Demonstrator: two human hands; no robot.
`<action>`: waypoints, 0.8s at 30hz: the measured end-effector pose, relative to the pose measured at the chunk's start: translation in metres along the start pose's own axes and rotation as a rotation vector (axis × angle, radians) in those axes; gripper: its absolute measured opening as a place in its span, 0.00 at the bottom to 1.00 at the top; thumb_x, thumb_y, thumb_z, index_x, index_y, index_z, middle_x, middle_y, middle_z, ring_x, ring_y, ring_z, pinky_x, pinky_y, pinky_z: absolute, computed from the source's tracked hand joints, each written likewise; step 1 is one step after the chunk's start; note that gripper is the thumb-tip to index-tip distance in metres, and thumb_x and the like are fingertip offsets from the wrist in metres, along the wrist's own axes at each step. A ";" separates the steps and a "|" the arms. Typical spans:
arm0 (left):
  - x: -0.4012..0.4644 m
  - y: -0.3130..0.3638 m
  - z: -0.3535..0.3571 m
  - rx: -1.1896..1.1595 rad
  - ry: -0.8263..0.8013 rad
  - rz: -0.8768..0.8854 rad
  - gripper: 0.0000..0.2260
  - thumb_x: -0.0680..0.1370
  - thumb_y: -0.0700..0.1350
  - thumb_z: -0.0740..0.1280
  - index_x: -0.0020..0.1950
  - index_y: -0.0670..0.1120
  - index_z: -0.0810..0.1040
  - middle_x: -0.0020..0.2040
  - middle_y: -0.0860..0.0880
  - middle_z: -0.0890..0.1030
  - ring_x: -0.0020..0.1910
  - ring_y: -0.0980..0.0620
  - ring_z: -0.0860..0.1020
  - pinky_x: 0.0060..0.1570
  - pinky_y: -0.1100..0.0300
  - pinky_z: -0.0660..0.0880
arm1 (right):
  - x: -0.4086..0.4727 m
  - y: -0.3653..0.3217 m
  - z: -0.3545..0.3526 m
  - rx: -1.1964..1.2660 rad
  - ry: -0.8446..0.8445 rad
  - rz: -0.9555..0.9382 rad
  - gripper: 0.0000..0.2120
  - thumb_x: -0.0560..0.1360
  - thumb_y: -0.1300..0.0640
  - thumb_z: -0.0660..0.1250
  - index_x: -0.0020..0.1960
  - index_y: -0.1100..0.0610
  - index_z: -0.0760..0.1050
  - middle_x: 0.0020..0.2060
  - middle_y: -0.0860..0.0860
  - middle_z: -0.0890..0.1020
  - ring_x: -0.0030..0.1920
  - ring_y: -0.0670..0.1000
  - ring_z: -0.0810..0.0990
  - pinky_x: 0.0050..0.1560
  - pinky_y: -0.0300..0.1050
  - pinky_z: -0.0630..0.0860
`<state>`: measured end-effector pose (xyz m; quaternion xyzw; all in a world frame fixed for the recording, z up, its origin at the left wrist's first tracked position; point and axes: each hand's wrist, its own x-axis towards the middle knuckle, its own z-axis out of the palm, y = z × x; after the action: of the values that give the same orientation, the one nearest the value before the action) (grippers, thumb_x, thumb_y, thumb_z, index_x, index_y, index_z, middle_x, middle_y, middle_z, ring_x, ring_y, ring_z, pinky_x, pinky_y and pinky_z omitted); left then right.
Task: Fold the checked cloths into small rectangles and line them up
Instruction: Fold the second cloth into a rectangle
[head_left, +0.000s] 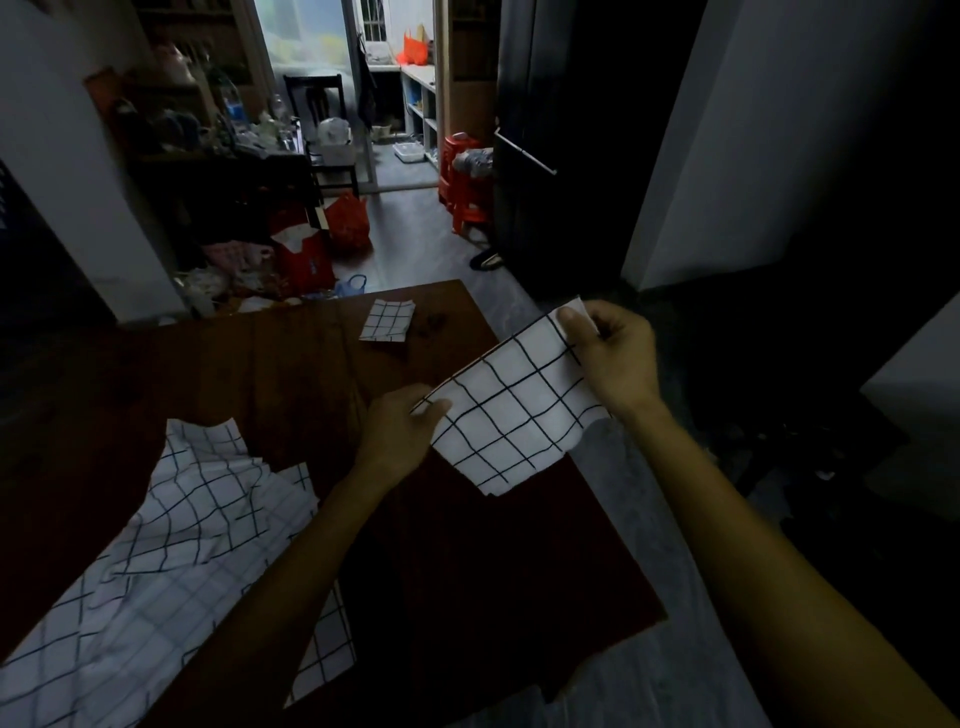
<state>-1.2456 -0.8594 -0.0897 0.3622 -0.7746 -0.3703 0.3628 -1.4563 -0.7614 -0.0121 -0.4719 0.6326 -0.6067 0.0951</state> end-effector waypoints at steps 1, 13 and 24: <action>0.000 0.001 0.000 0.013 -0.020 0.007 0.01 0.76 0.40 0.68 0.45 0.43 0.79 0.41 0.52 0.81 0.41 0.55 0.78 0.47 0.60 0.76 | -0.001 -0.001 0.001 0.008 0.020 0.017 0.15 0.77 0.55 0.66 0.39 0.66 0.76 0.34 0.61 0.79 0.35 0.49 0.75 0.36 0.47 0.74; -0.012 0.001 0.003 0.150 -0.017 0.159 0.30 0.77 0.34 0.64 0.76 0.48 0.56 0.69 0.52 0.67 0.66 0.58 0.65 0.65 0.63 0.61 | 0.009 -0.006 -0.006 0.108 0.083 0.220 0.13 0.78 0.57 0.65 0.41 0.67 0.77 0.33 0.55 0.76 0.33 0.47 0.72 0.34 0.40 0.71; -0.008 0.009 -0.010 0.254 0.197 0.293 0.15 0.74 0.27 0.62 0.61 0.34 0.75 0.55 0.37 0.80 0.52 0.51 0.73 0.60 0.55 0.67 | 0.005 0.007 -0.014 0.094 0.115 0.294 0.15 0.78 0.56 0.66 0.43 0.70 0.77 0.34 0.55 0.75 0.35 0.50 0.70 0.31 0.37 0.69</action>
<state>-1.2355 -0.8518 -0.0799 0.3231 -0.8202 -0.1760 0.4381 -1.4724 -0.7570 -0.0125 -0.3338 0.6702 -0.6411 0.1685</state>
